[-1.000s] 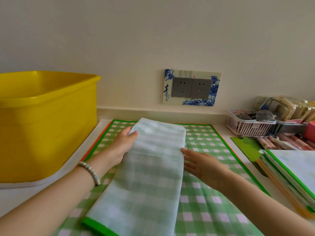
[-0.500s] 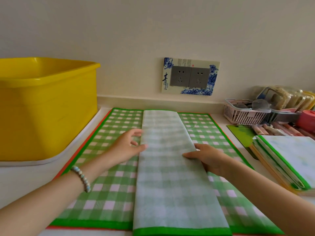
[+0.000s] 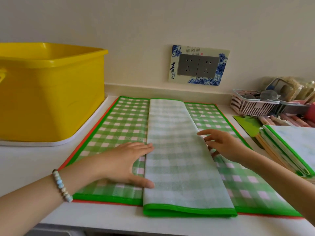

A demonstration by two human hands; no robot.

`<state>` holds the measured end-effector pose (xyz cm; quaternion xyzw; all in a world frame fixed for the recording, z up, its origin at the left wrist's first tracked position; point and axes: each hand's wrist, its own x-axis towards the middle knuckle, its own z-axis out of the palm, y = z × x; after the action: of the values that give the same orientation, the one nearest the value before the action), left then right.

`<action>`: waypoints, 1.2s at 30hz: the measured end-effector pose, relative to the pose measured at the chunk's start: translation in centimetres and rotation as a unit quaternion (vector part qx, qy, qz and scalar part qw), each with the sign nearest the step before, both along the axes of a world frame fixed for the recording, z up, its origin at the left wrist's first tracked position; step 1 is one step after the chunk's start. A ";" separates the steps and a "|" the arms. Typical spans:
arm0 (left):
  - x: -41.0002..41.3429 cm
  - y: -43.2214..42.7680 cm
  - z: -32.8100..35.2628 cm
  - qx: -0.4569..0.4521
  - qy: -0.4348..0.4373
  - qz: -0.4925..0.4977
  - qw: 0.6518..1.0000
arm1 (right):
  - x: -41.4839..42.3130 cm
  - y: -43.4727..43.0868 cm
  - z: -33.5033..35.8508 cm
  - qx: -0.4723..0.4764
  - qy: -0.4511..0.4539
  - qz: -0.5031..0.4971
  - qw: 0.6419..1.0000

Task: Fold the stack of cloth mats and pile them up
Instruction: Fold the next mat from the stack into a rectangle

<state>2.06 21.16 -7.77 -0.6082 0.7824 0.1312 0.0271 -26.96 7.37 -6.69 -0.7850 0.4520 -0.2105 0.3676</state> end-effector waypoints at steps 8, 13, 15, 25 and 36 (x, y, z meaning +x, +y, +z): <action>-0.5 0.5 0.2 0.089 -0.047 -0.018 0.995 | -2.4 2.4 -0.5 -0.236 0.147 0.147 0.949; -0.6 1.1 0.0 0.057 -0.030 -0.015 0.998 | -2.5 2.7 -0.5 -0.385 0.218 0.145 0.885; -0.6 1.4 -0.1 0.045 -0.020 -0.015 0.999 | -2.4 3.1 -0.3 -0.431 0.195 0.194 0.860; -0.7 1.4 0.5 0.117 -0.036 -0.039 0.992 | -2.7 2.5 -1.1 -0.403 0.175 0.267 0.858; 1.3 -1.5 2.8 0.104 0.159 0.042 0.981 | -0.8 0.9 -0.3 -0.181 0.028 0.099 0.978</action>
<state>3.39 19.67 -4.93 -0.6059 0.7325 0.3078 -0.0401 -27.74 8.24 -6.97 -0.8849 0.3366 -0.2298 0.2254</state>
